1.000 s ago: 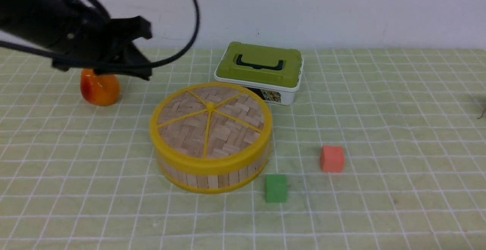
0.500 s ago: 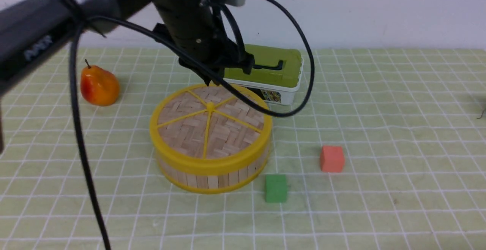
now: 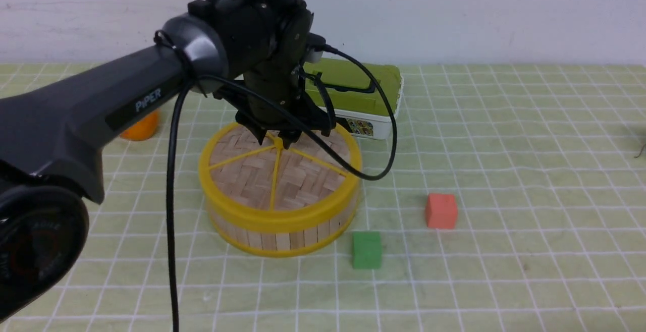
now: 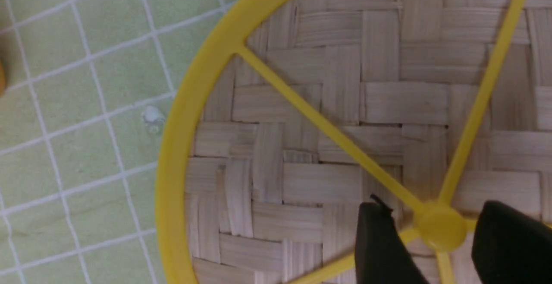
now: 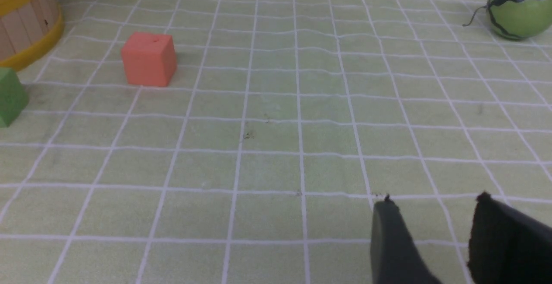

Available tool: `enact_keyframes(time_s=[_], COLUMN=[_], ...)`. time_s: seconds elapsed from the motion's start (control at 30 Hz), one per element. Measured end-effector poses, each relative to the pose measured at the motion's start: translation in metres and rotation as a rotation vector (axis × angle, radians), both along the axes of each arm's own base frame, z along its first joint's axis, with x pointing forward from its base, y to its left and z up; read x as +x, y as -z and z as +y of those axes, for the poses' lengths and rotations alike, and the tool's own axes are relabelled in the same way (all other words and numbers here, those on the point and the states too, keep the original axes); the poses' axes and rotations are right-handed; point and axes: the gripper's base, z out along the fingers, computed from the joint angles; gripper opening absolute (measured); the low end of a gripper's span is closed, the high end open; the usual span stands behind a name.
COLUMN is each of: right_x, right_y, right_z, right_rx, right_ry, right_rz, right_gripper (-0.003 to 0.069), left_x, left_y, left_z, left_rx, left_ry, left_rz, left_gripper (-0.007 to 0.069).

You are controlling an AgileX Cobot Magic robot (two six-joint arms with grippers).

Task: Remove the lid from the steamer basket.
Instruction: Use the left arm to lift the lid of the steamer

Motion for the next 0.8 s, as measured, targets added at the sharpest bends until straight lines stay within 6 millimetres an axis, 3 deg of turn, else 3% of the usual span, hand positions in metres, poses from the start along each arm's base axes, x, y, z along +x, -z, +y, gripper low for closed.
enact_keyframes(time_s=[0.3,0.47,0.8], right_x=[0.0000,0.0000,0.0000], right_y=[0.0000,0.0000,0.0000], right_z=[0.0000,0.0000,0.0000], right_rx=[0.000,0.000,0.000], right_ry=[0.000,0.000,0.000], right_rz=[0.000,0.000,0.000], right_gripper=[0.0241,0.0241,0.0241], left_x=[0.0025,0.0021,0.0013], left_y=[0.0026,0.0024,-0.0035], left_z=[-0.0018,-0.0033,-0.0032], left_rx=[-0.019,-0.056,-0.078], left_ry=[-0.012,-0.044,-0.077], left_rz=[-0.014,-0.009,-0.008], left_gripper=[0.0198,0.0106,0.0104])
